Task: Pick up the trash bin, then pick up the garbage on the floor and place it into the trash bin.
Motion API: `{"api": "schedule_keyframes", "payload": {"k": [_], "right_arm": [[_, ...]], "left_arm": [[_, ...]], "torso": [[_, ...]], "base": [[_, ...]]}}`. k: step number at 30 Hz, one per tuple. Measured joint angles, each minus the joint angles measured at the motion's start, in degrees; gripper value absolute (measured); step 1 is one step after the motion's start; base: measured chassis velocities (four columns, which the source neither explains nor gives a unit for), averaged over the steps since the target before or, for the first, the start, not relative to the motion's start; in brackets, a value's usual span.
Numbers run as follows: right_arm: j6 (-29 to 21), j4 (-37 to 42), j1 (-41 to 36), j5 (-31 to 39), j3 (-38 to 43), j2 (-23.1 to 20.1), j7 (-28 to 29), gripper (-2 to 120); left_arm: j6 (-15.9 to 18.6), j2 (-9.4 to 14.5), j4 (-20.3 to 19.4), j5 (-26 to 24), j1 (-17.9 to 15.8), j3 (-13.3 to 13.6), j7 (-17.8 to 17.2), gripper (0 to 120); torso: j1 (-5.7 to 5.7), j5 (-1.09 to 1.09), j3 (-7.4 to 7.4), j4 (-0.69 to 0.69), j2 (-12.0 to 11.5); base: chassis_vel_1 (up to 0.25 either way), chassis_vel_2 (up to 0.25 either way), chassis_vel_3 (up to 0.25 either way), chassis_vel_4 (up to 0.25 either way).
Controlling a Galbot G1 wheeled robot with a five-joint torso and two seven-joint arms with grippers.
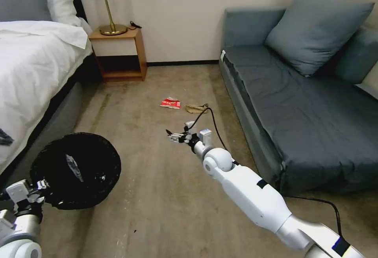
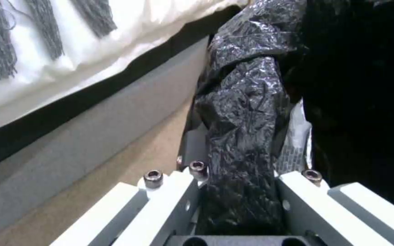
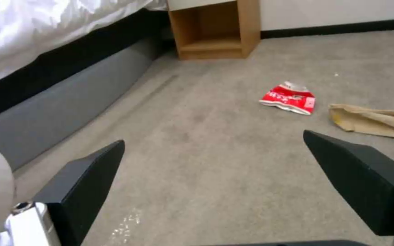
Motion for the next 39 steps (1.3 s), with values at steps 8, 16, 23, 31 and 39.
{"api": "schedule_keyframes", "payload": {"k": [8,16,23,31,39], "right_arm": [[0.5,-0.5,-0.2,-0.7,0.0,0.6,-0.4,100],[0.5,-0.1,-1.0,-1.2,0.2,0.4,-0.4,100],[1.3,0.0,-1.6,-1.6,0.7,0.1,-0.9,100],[1.6,-0.5,-1.9,-2.0,1.0,0.2,-1.2,100],[1.8,-1.2,-1.8,-2.6,0.8,0.4,-1.4,100]], "left_arm": [[-1.3,-0.7,-0.2,0.8,1.4,-0.2,0.4,3],[-2.0,-1.3,-0.2,1.4,1.7,-0.1,0.8,3],[-2.2,-1.5,-0.1,1.7,1.8,0.1,0.9,3],[-2.4,-1.6,0.1,1.9,1.8,0.2,1.0,3],[-2.5,-1.7,0.4,2.0,1.6,0.3,1.1,3]], "torso": [[0.00,0.00,0.00,0.00,0.0],[0.00,0.00,0.00,0.01,0.0],[0.00,-0.01,0.00,0.00,0.0],[0.00,-0.01,0.00,-0.01,0.0],[0.00,-0.01,0.00,0.00,0.0]], "base": [[0.000,0.000,0.000,0.000],[0.000,0.000,0.000,0.000],[-0.026,0.023,0.016,-0.016],[-0.100,0.090,0.093,-0.102],[-0.093,0.113,0.104,-0.092]]}}
